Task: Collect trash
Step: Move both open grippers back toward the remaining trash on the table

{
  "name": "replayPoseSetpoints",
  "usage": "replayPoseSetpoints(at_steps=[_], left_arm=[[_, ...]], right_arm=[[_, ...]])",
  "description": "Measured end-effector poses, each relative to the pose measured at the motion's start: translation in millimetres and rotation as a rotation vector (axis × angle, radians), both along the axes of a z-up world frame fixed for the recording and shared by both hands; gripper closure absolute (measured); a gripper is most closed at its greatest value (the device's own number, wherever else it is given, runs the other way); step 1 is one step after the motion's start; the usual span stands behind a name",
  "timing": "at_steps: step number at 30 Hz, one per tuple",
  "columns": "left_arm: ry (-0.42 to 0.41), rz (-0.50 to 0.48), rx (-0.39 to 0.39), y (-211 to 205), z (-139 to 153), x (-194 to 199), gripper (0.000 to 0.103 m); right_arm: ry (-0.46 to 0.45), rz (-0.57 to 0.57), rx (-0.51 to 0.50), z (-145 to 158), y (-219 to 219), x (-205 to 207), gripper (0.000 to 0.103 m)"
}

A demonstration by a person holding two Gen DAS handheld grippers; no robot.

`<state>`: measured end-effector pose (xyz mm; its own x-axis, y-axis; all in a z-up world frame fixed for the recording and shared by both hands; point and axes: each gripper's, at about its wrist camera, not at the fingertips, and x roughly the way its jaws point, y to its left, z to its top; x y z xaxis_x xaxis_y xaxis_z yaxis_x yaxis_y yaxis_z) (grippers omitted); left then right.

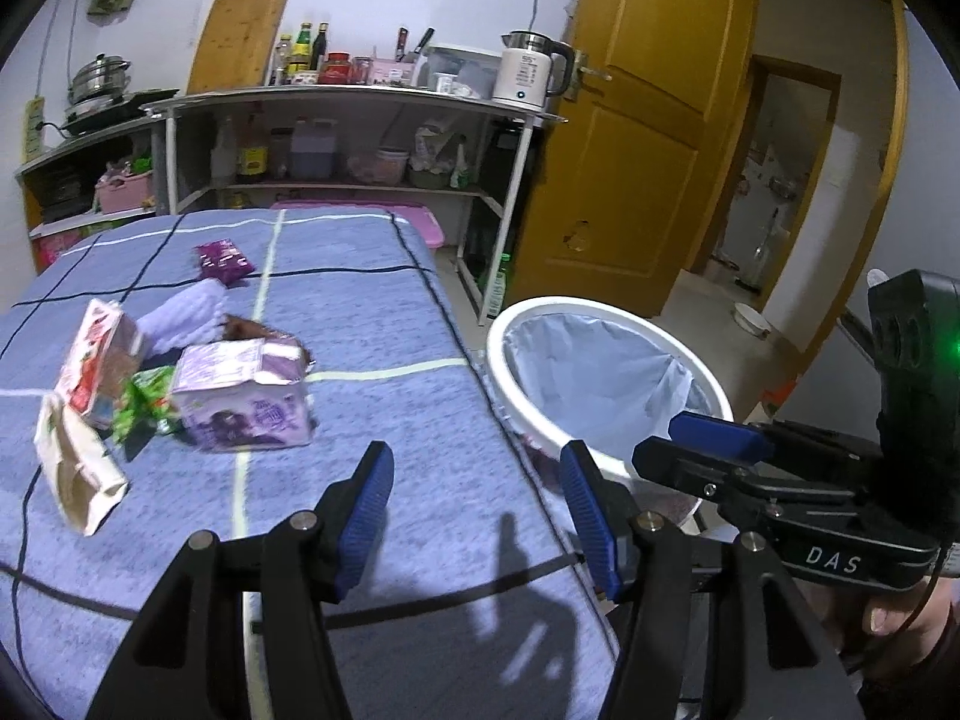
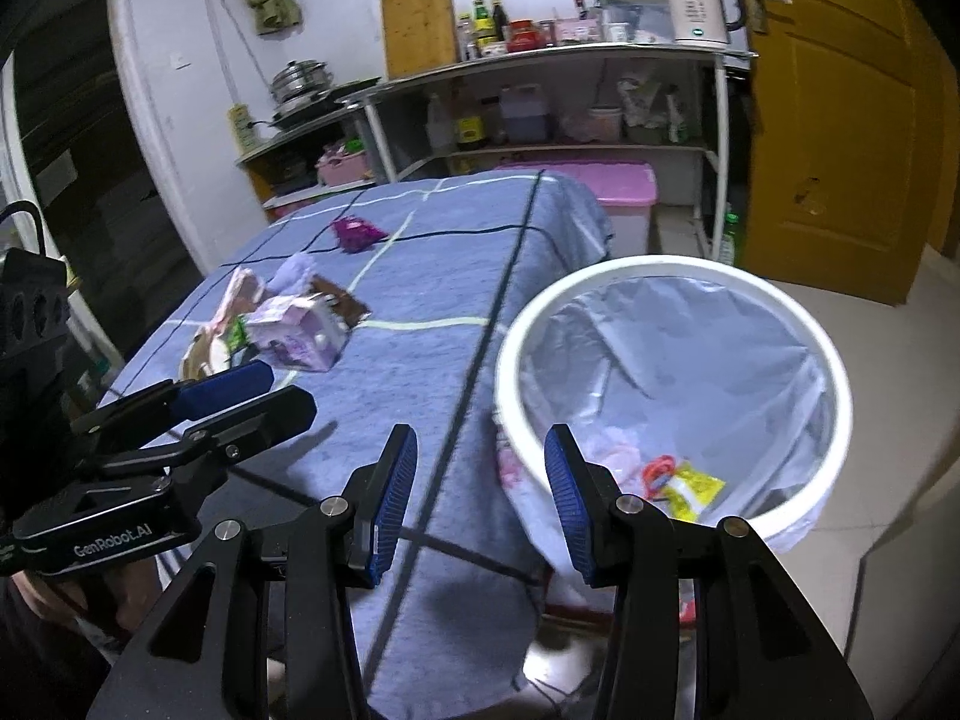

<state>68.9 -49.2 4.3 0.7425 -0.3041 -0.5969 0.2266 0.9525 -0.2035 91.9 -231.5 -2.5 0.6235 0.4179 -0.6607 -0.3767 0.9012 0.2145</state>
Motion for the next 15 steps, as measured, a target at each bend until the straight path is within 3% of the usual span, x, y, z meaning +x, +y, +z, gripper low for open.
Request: replayPoseSetpoints(at_steps=[15], left_arm=[[0.014,0.175,-0.015,63,-10,-20,0.043]], right_arm=[[0.026,0.179,0.013,-11,57,6,0.049]])
